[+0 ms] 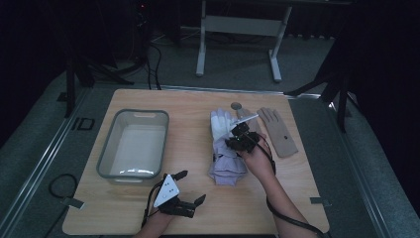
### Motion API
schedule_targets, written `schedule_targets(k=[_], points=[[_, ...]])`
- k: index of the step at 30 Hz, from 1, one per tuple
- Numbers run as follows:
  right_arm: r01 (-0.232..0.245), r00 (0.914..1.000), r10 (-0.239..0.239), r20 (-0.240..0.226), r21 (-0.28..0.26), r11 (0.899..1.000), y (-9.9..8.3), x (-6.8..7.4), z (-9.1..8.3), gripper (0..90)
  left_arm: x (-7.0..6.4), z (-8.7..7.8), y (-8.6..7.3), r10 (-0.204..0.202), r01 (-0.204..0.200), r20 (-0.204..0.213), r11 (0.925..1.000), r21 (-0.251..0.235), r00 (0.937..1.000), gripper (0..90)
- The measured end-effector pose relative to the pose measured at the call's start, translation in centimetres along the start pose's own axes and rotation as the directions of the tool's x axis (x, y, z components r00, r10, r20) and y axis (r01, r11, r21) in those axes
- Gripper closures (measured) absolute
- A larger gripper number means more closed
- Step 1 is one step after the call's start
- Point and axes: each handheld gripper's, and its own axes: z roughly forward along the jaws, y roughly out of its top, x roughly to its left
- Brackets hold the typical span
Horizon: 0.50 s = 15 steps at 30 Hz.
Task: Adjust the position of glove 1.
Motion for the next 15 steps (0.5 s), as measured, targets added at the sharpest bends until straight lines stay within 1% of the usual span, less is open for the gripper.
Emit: schedule_targets(k=[2,6,10,12,13,14,15], points=[[-0.004,1.0000,0.004,0.007,0.004,1.000,-0.2,-0.2,0.5,79.1,0.0,0.0,0.0,0.000,0.000,0.000,1.0000,-0.001,1.0000,0.3],[-0.031,0.9995,0.031,0.002,0.015,0.999,-0.9,-0.7,1.3,78.7,0.0,0.0,0.0,-0.002,0.002,0.001,1.0000,-0.001,1.0000,0.4],[-0.025,0.9997,0.025,0.004,0.022,0.999,-1.3,-0.6,1.9,78.6,0.0,0.0,0.0,-0.004,0.004,0.000,1.0000,0.000,1.0000,0.4],[-0.021,0.9997,0.022,-0.006,0.024,0.999,-1.5,-0.4,2.2,78.6,0.0,0.0,0.0,-0.003,0.003,0.000,1.0000,-0.001,1.0000,0.4],[-0.006,0.9999,0.007,-0.012,0.025,1.000,-1.6,-0.2,2.3,78.6,0.0,0.0,0.0,-0.003,0.003,0.000,1.0000,-0.001,1.0000,0.4],[-0.006,0.9999,0.007,-0.012,0.025,1.000,-1.6,-0.2,2.3,78.6,0.0,0.0,0.0,-0.003,0.003,0.000,1.0000,-0.001,1.0000,0.4],[0.002,0.9997,-0.002,-0.023,0.022,1.000,-1.6,-0.1,2.3,78.5,0.0,0.0,0.0,-0.003,0.003,0.000,1.0000,0.000,1.0000,0.4]])
